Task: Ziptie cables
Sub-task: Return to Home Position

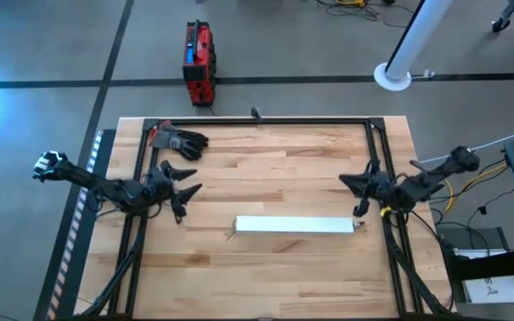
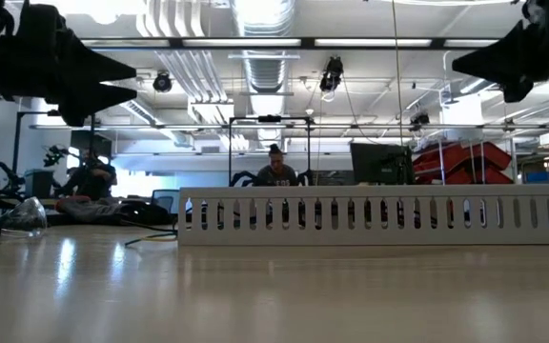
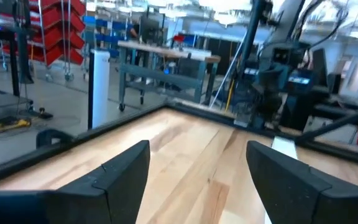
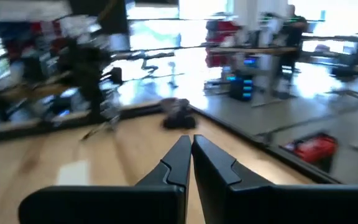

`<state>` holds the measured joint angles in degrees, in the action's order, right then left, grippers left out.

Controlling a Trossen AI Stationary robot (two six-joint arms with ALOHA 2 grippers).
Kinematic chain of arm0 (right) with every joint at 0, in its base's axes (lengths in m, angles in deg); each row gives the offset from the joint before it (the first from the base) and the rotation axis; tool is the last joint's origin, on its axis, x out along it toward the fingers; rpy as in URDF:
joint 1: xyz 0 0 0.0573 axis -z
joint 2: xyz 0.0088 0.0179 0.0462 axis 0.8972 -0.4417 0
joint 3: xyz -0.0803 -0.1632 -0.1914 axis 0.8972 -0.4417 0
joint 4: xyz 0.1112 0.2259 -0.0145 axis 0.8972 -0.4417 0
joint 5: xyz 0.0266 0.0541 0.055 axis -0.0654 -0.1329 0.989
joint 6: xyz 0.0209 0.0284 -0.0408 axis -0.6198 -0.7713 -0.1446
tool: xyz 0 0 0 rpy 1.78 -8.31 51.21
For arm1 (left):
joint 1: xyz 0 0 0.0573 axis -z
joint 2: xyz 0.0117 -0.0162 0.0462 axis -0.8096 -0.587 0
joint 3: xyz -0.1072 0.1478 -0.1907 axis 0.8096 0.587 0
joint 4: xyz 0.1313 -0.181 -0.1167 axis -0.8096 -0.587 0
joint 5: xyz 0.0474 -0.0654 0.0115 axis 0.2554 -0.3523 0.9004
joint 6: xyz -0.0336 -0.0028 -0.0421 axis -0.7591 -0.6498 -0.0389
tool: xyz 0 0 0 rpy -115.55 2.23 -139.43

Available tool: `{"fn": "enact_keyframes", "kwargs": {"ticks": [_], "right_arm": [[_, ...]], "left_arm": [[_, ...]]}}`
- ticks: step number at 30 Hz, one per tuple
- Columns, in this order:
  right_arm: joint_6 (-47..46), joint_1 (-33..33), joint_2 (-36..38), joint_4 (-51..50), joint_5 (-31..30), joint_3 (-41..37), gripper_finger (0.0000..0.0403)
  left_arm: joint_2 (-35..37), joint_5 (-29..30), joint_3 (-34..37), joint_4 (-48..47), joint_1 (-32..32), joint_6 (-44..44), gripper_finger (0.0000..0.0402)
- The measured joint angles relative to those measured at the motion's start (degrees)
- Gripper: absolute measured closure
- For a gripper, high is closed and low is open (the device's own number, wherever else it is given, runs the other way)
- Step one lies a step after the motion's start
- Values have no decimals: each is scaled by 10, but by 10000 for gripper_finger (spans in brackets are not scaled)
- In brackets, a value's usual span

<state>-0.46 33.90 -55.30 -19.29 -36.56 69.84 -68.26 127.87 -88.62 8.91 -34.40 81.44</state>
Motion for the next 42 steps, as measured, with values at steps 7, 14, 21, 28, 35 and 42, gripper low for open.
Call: {"fn": "enact_keyframes", "kwargs": {"ticks": [7,14,21,28,35,42], "right_arm": [[-45,65,5,-144,31,76,396],[-56,163,9,-220,89,113,396],[-44,235,10,-220,150,104,396],[21,244,88,-219,148,131,396],[71,244,86,-174,281,121,396],[60,244,88,-142,374,85,396]], "left_arm": [[18,0,0,5,0,17,143],[20,0,0,5,0,17,149],[29,0,0,0,0,19,162],[29,11,0,-5,0,16,174],[75,-25,1,-18,-1,9,181],[158,-22,2,-157,-22,-30,172]]}}
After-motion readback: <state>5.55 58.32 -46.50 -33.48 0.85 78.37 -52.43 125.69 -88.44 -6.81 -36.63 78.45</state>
